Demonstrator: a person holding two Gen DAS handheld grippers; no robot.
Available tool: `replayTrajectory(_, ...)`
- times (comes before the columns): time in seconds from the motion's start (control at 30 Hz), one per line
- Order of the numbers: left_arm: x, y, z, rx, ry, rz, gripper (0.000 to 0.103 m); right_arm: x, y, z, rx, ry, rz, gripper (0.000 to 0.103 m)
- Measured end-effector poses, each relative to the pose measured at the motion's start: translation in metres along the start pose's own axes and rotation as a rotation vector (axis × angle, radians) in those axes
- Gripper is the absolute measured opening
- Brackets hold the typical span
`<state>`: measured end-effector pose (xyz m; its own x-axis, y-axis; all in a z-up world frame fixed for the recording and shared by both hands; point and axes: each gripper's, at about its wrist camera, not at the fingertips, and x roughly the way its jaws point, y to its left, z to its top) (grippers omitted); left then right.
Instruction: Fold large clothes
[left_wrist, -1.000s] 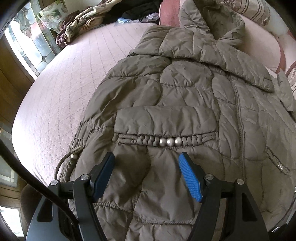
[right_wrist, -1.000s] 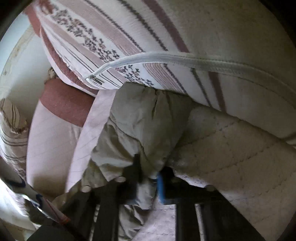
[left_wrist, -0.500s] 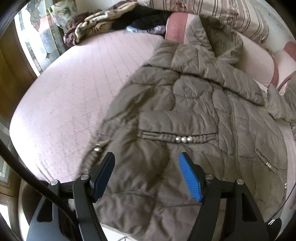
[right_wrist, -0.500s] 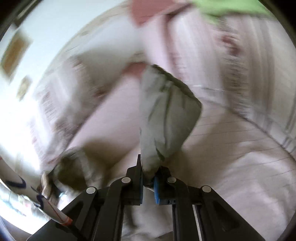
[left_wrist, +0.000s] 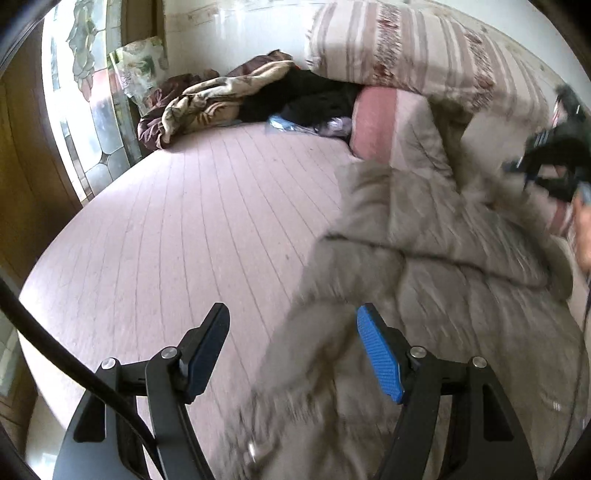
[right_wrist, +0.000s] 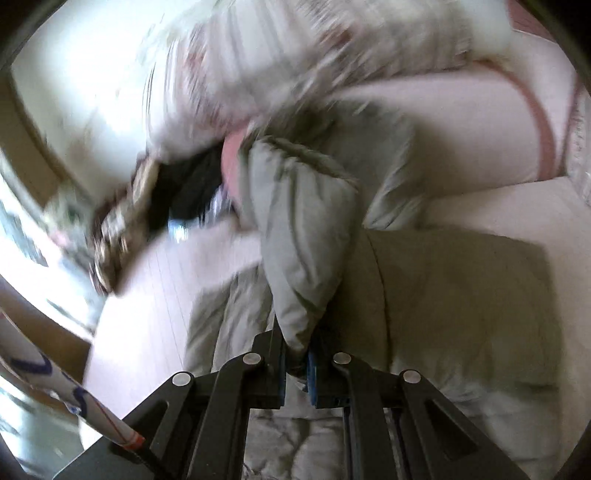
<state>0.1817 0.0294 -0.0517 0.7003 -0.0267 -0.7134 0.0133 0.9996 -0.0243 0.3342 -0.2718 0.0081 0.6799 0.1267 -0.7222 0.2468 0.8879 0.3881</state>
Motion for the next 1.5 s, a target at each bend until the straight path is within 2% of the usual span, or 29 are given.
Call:
replayTrajectory(0.17, 0.025, 0.036, -0.003, -0.070, 0.020, -0.021, 0.071, 0.082, 0.036, -0.033, -0.050, 0.128, -0.039, 0.009)
replayTrajectory(0.27, 0.039, 0.051, 0.003, -0.121, 0.072, -0.059, 0.071, 0.106, 0.043, -0.043, -0.073, 0.156, -0.058, 0.009)
replayTrajectory(0.4, 0.034, 0.061, 0.010, -0.161, 0.043, -0.085, 0.071, 0.115, 0.054, -0.053, -0.130, 0.148, -0.113, 0.010)
replayTrajectory(0.5, 0.032, 0.065, 0.011, -0.159, 0.038, -0.109, 0.071, 0.105, 0.065, -0.054, -0.183, 0.132, -0.134, 0.021)
replayTrajectory(0.53, 0.032, 0.065, 0.010, -0.160, 0.040, -0.111, 0.071, 0.096, 0.067, -0.057, -0.207, 0.132, -0.126, 0.032)
replayTrajectory(0.6, 0.033, 0.069, 0.010, -0.169, 0.049, -0.113, 0.071, 0.080, 0.081, -0.066, -0.280, 0.137, -0.083, 0.047)
replayTrajectory(0.63, 0.034, 0.071, 0.010, -0.179, 0.055, -0.110, 0.071, 0.073, 0.089, -0.071, -0.318, 0.136, -0.075, 0.048)
replayTrajectory(0.73, 0.037, 0.079, 0.010, -0.213, 0.070, -0.113, 0.071, 0.046, 0.096, -0.079, -0.370, 0.107, -0.047, 0.048)
replayTrajectory(0.83, 0.038, 0.083, 0.010, -0.228, 0.079, -0.114, 0.071, 0.032, 0.085, -0.071, -0.302, 0.060, -0.074, 0.044)
replayTrajectory(0.9, 0.039, 0.085, 0.010, -0.233, 0.085, -0.112, 0.071, 0.039, 0.077, -0.059, -0.245, 0.044, -0.133, 0.036)
replayTrajectory(0.97, 0.040, 0.087, 0.010, -0.242, 0.090, -0.115, 0.071, 0.054, 0.069, -0.047, -0.176, 0.048, -0.178, 0.034)
replayTrajectory(1.03, 0.041, 0.088, 0.010, -0.246, 0.093, -0.113, 0.071, 0.074, 0.064, -0.039, -0.105, 0.073, -0.186, 0.033)
replayTrajectory(1.13, 0.045, 0.087, 0.011, -0.240, 0.100, -0.109, 0.071, 0.111, 0.068, -0.041, -0.035, 0.169, -0.112, 0.033)
replayTrajectory(1.27, 0.050, 0.081, 0.012, -0.214, 0.112, -0.107, 0.071, 0.131, 0.099, -0.051, -0.126, 0.193, -0.101, 0.033)
replayTrajectory(1.37, 0.053, 0.078, 0.011, -0.197, 0.124, -0.095, 0.071, 0.126, 0.104, -0.052, -0.146, 0.184, -0.098, 0.032)
replayTrajectory(1.5, 0.053, 0.082, 0.009, -0.198, 0.127, -0.074, 0.071, 0.086, 0.085, -0.053, -0.094, 0.149, -0.058, 0.033)
